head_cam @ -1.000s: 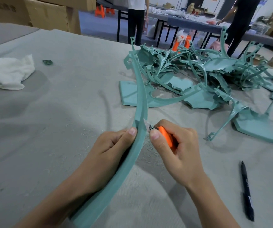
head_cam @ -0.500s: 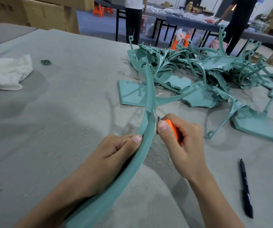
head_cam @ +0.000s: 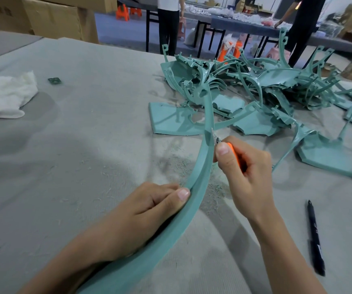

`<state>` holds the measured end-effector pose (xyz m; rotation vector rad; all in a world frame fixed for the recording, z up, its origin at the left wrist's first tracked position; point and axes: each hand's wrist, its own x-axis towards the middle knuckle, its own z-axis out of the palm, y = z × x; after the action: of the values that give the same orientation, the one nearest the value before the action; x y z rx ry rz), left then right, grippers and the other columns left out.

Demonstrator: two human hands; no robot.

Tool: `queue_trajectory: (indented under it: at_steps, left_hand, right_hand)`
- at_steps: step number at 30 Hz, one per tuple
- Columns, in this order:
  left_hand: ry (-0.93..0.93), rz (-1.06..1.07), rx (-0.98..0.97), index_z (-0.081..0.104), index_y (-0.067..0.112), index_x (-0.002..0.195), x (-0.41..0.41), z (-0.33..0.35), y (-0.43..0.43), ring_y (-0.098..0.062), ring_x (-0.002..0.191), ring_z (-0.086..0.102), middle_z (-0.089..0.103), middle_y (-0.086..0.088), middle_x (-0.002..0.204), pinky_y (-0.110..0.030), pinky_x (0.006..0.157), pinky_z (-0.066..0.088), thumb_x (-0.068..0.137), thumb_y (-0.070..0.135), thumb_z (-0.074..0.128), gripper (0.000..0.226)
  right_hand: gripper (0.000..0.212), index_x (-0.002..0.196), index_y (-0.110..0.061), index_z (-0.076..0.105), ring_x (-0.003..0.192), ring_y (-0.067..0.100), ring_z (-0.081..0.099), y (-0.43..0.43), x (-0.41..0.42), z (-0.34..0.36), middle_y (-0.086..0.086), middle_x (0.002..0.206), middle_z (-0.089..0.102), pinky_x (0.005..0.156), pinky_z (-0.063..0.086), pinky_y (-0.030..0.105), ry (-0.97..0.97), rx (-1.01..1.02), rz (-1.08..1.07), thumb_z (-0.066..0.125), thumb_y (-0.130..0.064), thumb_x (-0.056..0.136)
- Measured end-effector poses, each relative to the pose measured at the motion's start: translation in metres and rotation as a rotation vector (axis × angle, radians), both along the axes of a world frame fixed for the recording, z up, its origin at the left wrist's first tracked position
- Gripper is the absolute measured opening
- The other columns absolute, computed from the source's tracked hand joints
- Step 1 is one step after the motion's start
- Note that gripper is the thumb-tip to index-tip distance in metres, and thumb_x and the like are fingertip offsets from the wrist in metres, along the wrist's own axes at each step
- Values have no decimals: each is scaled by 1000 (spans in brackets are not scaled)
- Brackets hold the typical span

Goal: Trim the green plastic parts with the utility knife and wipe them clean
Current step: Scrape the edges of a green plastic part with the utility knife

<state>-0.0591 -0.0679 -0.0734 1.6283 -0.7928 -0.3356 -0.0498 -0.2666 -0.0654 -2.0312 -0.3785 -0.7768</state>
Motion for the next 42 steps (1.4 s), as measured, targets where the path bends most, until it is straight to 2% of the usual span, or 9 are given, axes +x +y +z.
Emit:
queue_trajectory:
  at_steps: [5, 10, 16, 18, 21, 23, 25, 30, 42]
  left_hand:
    - [-40, -56, 22, 46, 12, 60, 1, -3, 1, 2, 50, 41, 46, 16, 60, -10, 54, 34, 95, 43, 36, 48]
    - [-60, -107, 28, 43, 22, 60, 1, -2, 1, -1, 53, 40, 42, 17, 62, -13, 56, 34, 97, 45, 38, 44]
    - [-76, -134, 58, 39, 16, 60, 2, -5, 2, -16, 54, 39, 41, 4, 66, -35, 55, 34, 97, 57, 38, 55]
    - [-72, -139, 80, 39, 14, 59, 1, -5, 1, -23, 55, 40, 41, -3, 67, -45, 56, 34, 98, 55, 39, 56]
    - [-63, -108, 45, 39, 19, 59, -1, -3, -2, -14, 53, 40, 40, 7, 64, -32, 55, 34, 97, 53, 40, 51]
    - [-70, -32, 28, 40, 16, 58, 0, -2, -3, -4, 51, 39, 41, 13, 60, -17, 54, 34, 96, 49, 41, 50]
    - [-63, 67, 15, 41, 8, 60, 2, -1, -1, -2, 49, 37, 42, 13, 56, -12, 51, 32, 91, 48, 40, 51]
    - [-36, 192, -36, 41, 4, 60, 6, 4, 2, -1, 48, 34, 42, 10, 52, -14, 50, 30, 89, 49, 40, 54]
    - [34, 159, 4, 40, 9, 54, 7, 6, 4, -8, 46, 34, 38, 6, 49, -24, 50, 31, 86, 55, 40, 56]
  right_hand:
    - [58, 61, -3, 47, 47, 15, 30, -6, 3, 3, 7, 51, 34, 47, 24, 28, -2, 8, -14, 45, -47, 98]
    - [54, 60, -6, 44, 48, 17, 29, -11, 7, 7, 8, 52, 32, 47, 23, 32, 17, 51, -18, 46, -45, 97]
    - [41, 59, -31, 43, 48, 17, 30, -15, 14, 17, -3, 52, 33, 49, 24, 32, 34, 93, -42, 46, -47, 96]
    - [44, 59, -22, 49, 47, 18, 31, -21, 17, 21, -1, 51, 36, 49, 25, 33, 24, 124, -78, 45, -46, 96]
    - [59, 68, 4, 55, 46, 16, 31, -29, 16, 22, 8, 51, 34, 47, 24, 29, 34, 276, -79, 43, -46, 96]
    - [62, 70, 8, 53, 44, 14, 29, -28, 12, 19, 6, 50, 33, 44, 22, 25, 76, 357, 5, 41, -46, 96]
    - [61, 69, 8, 53, 43, 11, 29, -20, 8, 13, -3, 49, 36, 43, 21, 24, 118, 319, 116, 39, -45, 96]
    - [52, 64, -6, 48, 50, 15, 33, 7, 0, 1, 5, 55, 37, 50, 26, 31, 181, 74, 181, 42, -46, 97]
    - [52, 64, -4, 45, 48, 6, 30, 13, -3, 0, 4, 52, 34, 51, 24, 16, 94, -22, 104, 45, -43, 98]
